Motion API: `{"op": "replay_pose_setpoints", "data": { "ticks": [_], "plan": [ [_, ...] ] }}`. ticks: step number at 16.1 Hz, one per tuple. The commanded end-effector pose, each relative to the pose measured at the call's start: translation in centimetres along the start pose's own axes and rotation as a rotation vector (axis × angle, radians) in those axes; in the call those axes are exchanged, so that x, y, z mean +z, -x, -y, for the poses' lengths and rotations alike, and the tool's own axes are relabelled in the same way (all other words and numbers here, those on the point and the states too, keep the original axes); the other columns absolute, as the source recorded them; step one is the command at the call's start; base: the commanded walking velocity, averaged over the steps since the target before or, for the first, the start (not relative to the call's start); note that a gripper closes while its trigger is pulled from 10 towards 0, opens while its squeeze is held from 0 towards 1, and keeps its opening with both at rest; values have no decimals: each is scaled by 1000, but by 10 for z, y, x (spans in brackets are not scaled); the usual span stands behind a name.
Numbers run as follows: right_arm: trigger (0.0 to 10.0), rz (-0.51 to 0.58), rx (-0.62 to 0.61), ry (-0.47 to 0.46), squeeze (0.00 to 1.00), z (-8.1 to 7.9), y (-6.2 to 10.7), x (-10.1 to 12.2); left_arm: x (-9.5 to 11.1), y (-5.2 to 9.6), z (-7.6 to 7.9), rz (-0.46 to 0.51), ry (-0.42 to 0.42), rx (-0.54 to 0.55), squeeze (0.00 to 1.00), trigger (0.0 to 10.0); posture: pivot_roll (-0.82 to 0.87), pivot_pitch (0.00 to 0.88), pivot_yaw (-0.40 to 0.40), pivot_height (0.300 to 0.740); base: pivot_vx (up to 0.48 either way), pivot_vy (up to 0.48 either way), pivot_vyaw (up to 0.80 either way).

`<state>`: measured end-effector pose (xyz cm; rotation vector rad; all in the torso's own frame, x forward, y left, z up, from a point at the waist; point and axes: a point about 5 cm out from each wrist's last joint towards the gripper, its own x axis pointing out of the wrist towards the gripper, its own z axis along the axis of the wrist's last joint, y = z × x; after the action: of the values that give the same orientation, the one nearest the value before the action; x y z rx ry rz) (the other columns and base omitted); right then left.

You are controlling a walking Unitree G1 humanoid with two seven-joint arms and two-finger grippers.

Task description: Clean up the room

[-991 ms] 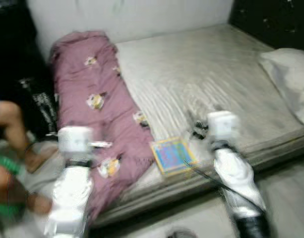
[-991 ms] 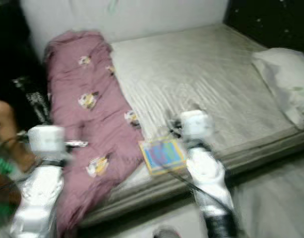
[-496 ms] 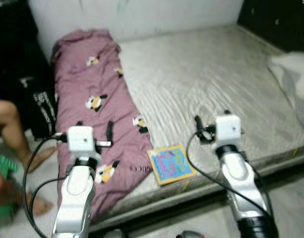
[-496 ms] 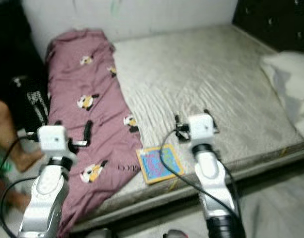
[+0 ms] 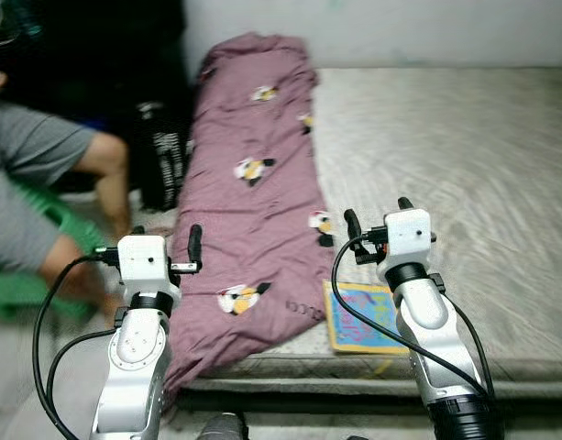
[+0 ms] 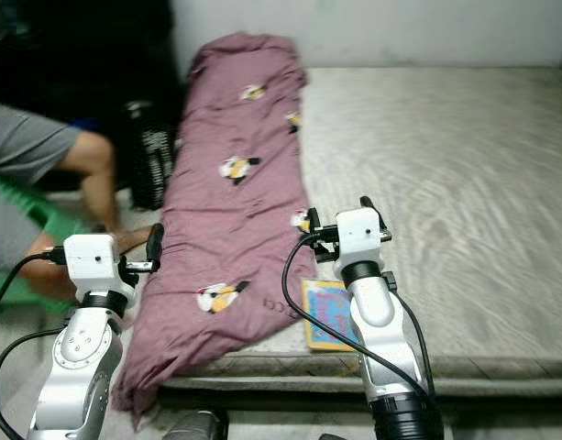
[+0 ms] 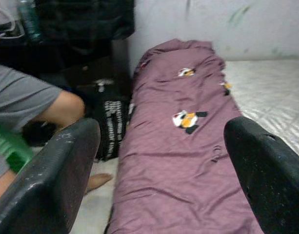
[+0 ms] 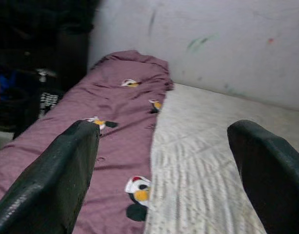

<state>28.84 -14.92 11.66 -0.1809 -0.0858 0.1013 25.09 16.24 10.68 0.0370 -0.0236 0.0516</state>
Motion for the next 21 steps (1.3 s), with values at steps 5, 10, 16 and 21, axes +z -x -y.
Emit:
{"op": "replay_pose_setpoints", "data": {
  "ticks": [5,10,16,21],
  "plan": [
    [10000,8,-39,-34,0,4,-2,2,2,-1,0,-3,-31,-12,0,10000,-23,58,3,740,0,0,116],
    [10000,8,-28,-50,0,4,-4,2,3,-1,0,4,-22,-11,0,10000,-22,52,2,740,0,-297,0],
    [10000,7,-18,-61,0,3,-5,2,2,-1,0,0,-18,-8,0,10000,-20,47,-2,740,0,-353,0],
    [10000,8,-10,-56,0,3,-5,2,1,-1,0,-1,-20,-12,0,10000,-21,44,-3,740,0,-346,0]
  ]
}}
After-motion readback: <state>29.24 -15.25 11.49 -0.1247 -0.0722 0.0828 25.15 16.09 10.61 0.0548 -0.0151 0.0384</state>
